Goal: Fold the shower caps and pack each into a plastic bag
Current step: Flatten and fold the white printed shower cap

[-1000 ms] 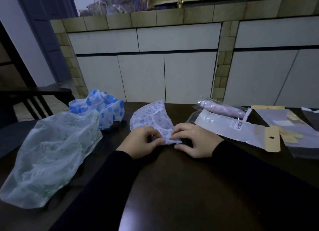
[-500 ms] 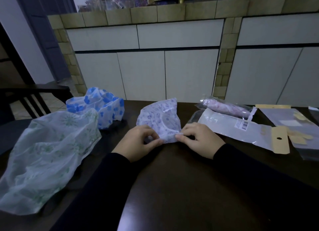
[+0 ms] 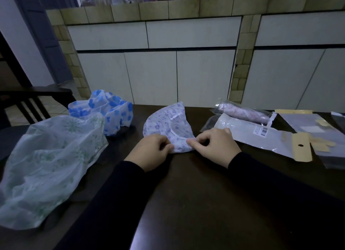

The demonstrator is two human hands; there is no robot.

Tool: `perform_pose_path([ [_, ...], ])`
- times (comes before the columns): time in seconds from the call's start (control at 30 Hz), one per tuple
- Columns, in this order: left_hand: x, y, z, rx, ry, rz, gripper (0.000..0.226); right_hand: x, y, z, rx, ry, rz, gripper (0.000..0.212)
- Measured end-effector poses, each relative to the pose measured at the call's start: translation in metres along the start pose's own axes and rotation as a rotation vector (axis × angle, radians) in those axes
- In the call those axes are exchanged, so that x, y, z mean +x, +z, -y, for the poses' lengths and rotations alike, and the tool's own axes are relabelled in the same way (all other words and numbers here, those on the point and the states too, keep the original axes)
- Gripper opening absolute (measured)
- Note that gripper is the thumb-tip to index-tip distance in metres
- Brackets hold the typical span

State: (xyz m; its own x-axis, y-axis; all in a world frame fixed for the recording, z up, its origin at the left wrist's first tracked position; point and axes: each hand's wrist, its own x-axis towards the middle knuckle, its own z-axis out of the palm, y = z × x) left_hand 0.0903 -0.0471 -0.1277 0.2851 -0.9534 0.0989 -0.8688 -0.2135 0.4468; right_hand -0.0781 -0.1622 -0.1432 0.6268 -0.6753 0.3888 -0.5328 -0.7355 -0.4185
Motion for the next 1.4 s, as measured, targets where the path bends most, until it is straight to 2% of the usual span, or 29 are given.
perform_pose_path([
  [0.13,-0.001,0.003,-0.002,0.017,-0.006,-0.014,0.012,0.001,0.003,0.005,-0.028,0.038,-0.025,0.04],
  [0.23,-0.002,0.003,-0.003,-0.029,-0.007,-0.028,0.012,0.0,0.002,0.006,-0.05,0.024,-0.065,0.027],
  [0.3,-0.004,0.002,-0.004,-0.038,0.011,-0.018,0.017,0.0,0.0,0.007,-0.123,-0.045,-0.124,0.024],
  [0.4,-0.005,0.002,-0.009,0.02,0.014,-0.011,0.019,0.002,0.004,0.01,-0.282,-0.26,-0.211,0.018],
  [0.53,-0.005,0.003,-0.011,0.039,-0.023,-0.028,0.019,0.003,0.006,0.011,-0.349,-0.404,-0.2,0.007],
  [0.67,-0.005,0.002,-0.011,-0.006,-0.065,-0.037,0.017,0.003,0.003,0.009,-0.358,-0.37,-0.156,0.007],
  [0.83,-0.007,-0.002,-0.005,-0.013,-0.072,-0.005,0.012,-0.001,-0.001,0.01,-0.302,-0.262,0.035,0.04],
  [0.93,-0.01,-0.007,0.001,0.133,-0.054,0.025,0.037,0.002,-0.004,0.006,-0.203,-0.205,0.124,0.045],
  [1.13,-0.01,-0.01,0.003,0.185,-0.027,-0.006,0.04,0.002,-0.001,0.006,-0.275,-0.264,0.068,0.03],
  [1.27,-0.008,-0.007,0.005,0.207,0.158,-0.207,0.03,0.007,0.001,0.005,-0.248,-0.259,0.024,0.032],
  [1.4,-0.004,-0.007,0.013,-0.001,0.112,-0.1,0.016,0.009,0.001,0.002,-0.242,-0.25,0.045,0.035],
])
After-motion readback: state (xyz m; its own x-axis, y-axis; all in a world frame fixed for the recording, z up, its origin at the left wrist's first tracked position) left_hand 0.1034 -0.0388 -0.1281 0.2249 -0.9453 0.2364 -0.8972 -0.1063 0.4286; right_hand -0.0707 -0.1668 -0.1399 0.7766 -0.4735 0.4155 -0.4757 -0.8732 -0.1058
